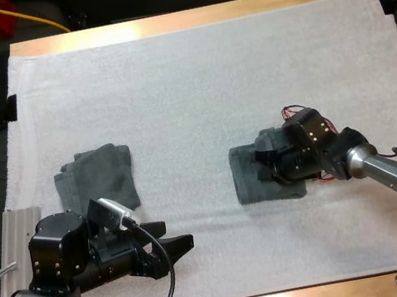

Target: Pick towel from pile, fold and stack

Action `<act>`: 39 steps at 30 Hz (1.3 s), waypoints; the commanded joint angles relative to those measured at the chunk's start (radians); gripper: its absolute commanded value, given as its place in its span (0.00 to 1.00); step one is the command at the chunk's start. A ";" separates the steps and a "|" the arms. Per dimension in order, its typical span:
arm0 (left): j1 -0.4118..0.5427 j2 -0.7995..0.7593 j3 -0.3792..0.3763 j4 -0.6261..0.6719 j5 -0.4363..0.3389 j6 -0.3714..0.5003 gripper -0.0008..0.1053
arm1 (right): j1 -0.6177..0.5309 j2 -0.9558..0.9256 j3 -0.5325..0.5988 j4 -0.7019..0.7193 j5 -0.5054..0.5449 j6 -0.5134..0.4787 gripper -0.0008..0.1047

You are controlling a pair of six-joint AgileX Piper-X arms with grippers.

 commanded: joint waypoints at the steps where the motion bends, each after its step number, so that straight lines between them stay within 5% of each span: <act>1: -0.004 -0.004 -0.007 -0.006 0.015 0.003 0.67 | 0.002 0.002 -0.004 -0.003 -0.009 -0.001 0.04; 10: -0.004 -0.004 -0.007 -0.006 0.015 0.019 0.67 | 0.002 -0.005 -0.004 -0.122 -0.174 -0.001 0.53; 21: -0.004 -0.004 -0.007 -0.006 0.013 0.026 0.67 | 0.025 -0.048 -0.002 -0.178 -0.250 0.013 0.54; 28: -0.004 -0.004 -0.007 -0.006 0.013 0.026 0.67 | 0.079 -0.048 0.030 -0.171 -0.165 0.054 0.54; 39: -0.004 -0.004 -0.007 -0.006 0.013 0.026 0.67 | 0.089 -0.048 0.080 -0.150 -0.181 0.066 0.54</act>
